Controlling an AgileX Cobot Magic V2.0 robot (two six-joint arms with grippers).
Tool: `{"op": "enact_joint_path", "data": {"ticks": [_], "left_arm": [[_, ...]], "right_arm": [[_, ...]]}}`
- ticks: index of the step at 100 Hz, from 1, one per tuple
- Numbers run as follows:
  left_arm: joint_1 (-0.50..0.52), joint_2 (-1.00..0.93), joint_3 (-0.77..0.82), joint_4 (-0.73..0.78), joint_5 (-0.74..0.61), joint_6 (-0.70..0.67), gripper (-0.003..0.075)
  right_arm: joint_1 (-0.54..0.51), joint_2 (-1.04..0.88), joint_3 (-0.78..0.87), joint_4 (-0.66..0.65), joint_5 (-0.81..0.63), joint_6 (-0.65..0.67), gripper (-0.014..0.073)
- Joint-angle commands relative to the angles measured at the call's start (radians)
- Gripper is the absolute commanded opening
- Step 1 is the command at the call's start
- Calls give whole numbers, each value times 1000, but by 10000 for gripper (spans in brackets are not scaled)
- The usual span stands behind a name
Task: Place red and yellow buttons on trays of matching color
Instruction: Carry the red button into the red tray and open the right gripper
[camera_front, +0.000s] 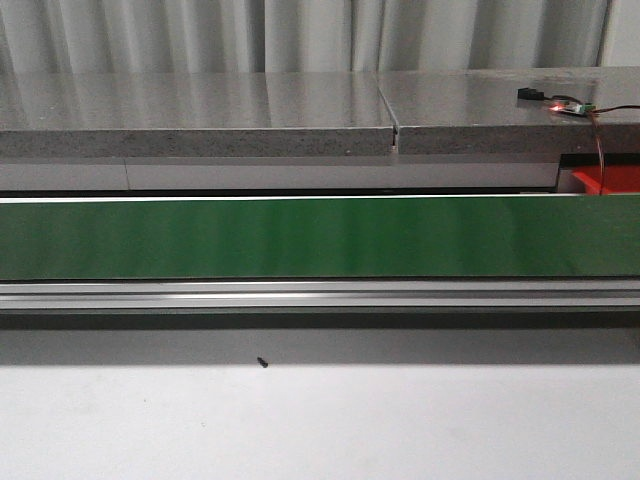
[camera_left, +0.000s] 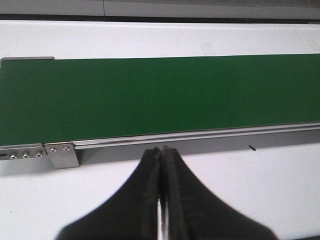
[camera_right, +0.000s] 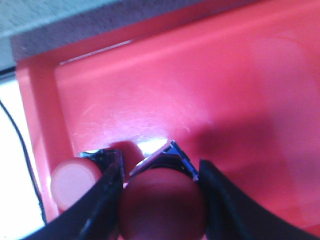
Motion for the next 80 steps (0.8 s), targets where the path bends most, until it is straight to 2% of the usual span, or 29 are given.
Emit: {"op": "enact_joint_path", "data": {"ticks": [1,80], "left_arm": [[-8,4,-27,-9,-63,-9,-19],[-8,4,-27,-9,-63,-9,-19]], "right_arm": [[-3,-43,-38,12,-50,0,234],[-1,40,-39,49,-100,0,235]]}}
